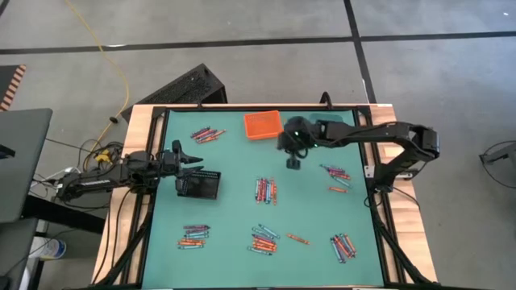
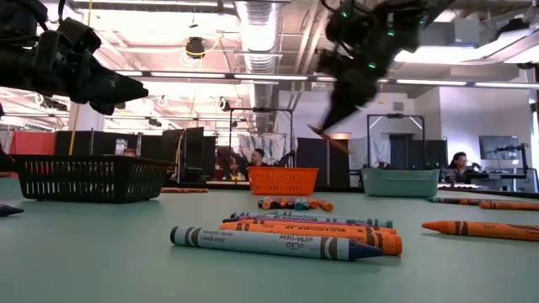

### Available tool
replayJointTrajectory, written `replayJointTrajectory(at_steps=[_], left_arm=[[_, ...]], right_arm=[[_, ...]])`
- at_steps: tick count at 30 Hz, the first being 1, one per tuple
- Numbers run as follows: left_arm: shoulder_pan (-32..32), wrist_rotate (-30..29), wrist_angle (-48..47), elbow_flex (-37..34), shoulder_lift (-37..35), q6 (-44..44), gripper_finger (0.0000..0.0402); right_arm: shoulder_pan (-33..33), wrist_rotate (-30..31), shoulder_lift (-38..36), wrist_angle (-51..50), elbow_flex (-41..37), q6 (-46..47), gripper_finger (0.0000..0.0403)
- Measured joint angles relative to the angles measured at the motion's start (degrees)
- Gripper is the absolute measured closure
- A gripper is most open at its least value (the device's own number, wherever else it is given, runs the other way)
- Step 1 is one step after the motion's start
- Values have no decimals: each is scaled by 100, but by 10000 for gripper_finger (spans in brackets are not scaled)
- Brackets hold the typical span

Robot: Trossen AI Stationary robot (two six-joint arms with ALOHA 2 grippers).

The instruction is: Sort crayons

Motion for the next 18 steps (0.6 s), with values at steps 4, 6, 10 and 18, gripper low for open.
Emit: replayJointTrajectory(at_steps=[4, 6, 10, 18], left_arm=[[0, 0, 0, -2, 0, 2, 286], [0, -2, -1, -2, 0, 2, 286], [0, -2, 0, -2, 0, 2, 286], [0, 0, -2, -4, 0, 2, 286]], right_arm=[[-154, -2, 511, 464, 548, -1316, 402], [-286, -7, 885, 413, 941, -1754, 402], [-594, -3, 1738, 61, 1960, -2196, 402], [-1028, -4, 3138, -1684, 3987, -2013, 401]])
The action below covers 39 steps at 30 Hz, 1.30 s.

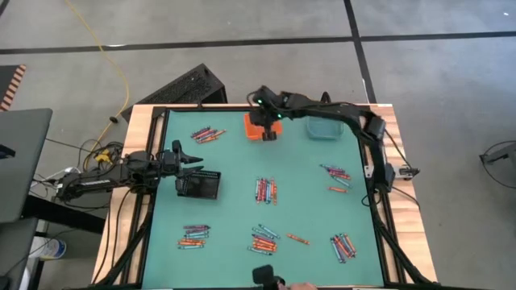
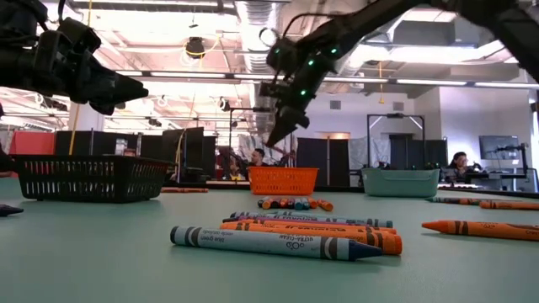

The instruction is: Sort crayons

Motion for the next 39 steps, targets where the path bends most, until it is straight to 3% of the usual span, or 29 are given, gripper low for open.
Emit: replayJointTrajectory(at_steps=[11, 19, 26, 32, 36, 39], left_arm=[[0, 0, 2, -2, 2, 0, 286], [0, 1, 3, -2, 2, 0, 286], [2, 7, 2, -2, 1, 0, 286], [0, 4, 3, -2, 2, 0, 286], [0, 3, 4, -2, 2, 0, 286], [0, 4, 4, -2, 2, 0, 286]], right_arm=[[-80, 268, 494, -622, 555, 287, 341], [-6, 407, -25, -1548, 553, 707, 316], [378, -1154, -987, -2884, 403, 2452, 317], [1341, -1132, -1697, -3366, -349, 3163, 317], [2193, -1034, -2394, -3268, -1319, 3404, 317], [2836, -871, -3024, -2892, -2162, 4176, 317]])
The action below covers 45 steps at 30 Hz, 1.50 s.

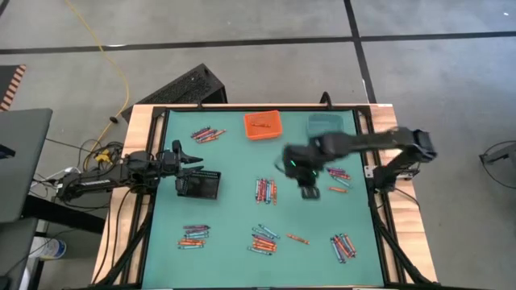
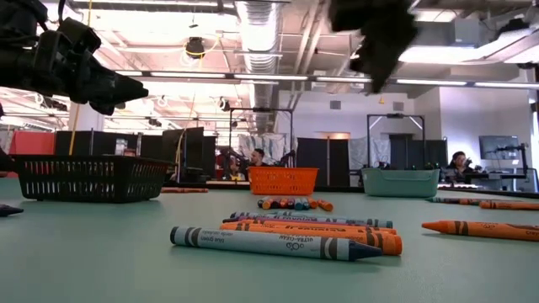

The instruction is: Sort crayons

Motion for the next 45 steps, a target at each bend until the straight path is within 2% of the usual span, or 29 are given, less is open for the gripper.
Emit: replayJointTrajectory(at_steps=[6, 11, 18, 24, 29, 35, 40, 45], left_arm=[[0, -2, -2, 0, 0, 0, 286], [0, -2, -2, 0, 0, 0, 286], [0, -2, 0, 0, 1, 0, 286], [0, -3, -2, 0, 1, 0, 286], [0, -4, -2, 0, 0, 0, 286], [0, -4, -1, 1, 0, 0, 286], [0, -4, -2, 2, 2, 0, 286], [0, -4, -2, 2, 0, 0, 286]], right_arm=[[1074, 1422, -995, 442, -1538, 1756, 317], [1376, 1769, -1363, 457, -2365, 2742, 317], [925, 1712, -1373, 381, -2978, 3585, 317], [947, 859, -1332, 704, -3005, 3517, 317], [1181, 536, -1359, 854, -2998, 3909, 317], [1750, 409, -1357, 890, -2998, 5348, 317], [2442, 440, -1357, 935, -2998, 5988, 317], [3045, 1073, -1347, 1070, -2998, 6547, 317]])
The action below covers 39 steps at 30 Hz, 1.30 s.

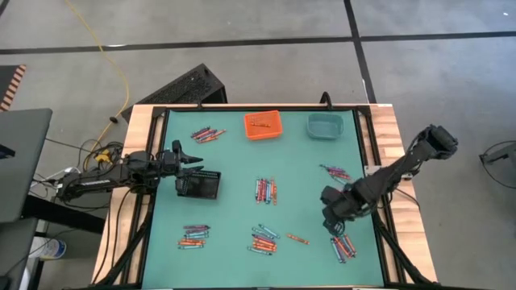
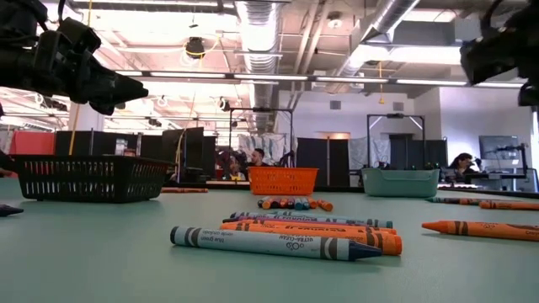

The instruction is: Sort crayons

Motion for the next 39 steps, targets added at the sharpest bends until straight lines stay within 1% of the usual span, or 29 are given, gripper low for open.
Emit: replayJointTrajectory(at_steps=[5, 10, 13, 17, 19, 20, 21, 23, 26, 28, 30, 32, 36, 39], left_arm=[[0, 0, 0, 0, 1, 0, 286], [0, 0, 0, 1, 0, 0, 286], [1, 0, 0, 0, 0, 0, 286], [0, 0, 2, 1, 0, 0, 286], [0, 0, 0, 0, 1, 0, 286], [1, -2, 2, 0, 2, 0, 286], [0, 0, 2, 0, 2, 0, 286], [0, 0, -1, 0, 2, 0, 286], [2, 0, 0, 1, 2, 0, 286], [1, 0, 2, -1, 2, 0, 286], [0, -1, -2, 1, 2, 0, 286], [2, 0, 4, 0, 0, 0, 286], [1, 2, -2, 1, 14, 0, 286], [0, 0, 9, -1, 26, 0, 286]], right_arm=[[400, 839, 18, 421, 2, -31, 317], [548, 1652, 18, 1033, 4, -755, 317], [517, 2409, 18, 1522, 4, -1496, 317], [358, 3600, 95, 2433, 4, -2911, 317], [173, 3828, 206, 2913, 4, -3687, 317], [13, 3834, 300, 3226, 4, -4003, 317], [-181, 3779, 414, 3588, 4, -4268, 317], [-613, 3335, 694, 4298, 4, -4746, 317], [-1215, 1995, 1206, 5526, 7, -5433, 317], [-1485, 1127, 1513, 5877, 96, -5666, 317], [-1633, 497, 1713, 5690, 280, -5580, 317], [-1621, 70, 1887, 5128, 505, -5389, 317], [-1184, -21, 2226, 3970, 926, -4913, 317], [-752, -76, 2435, 3100, 1383, -4523, 317]])
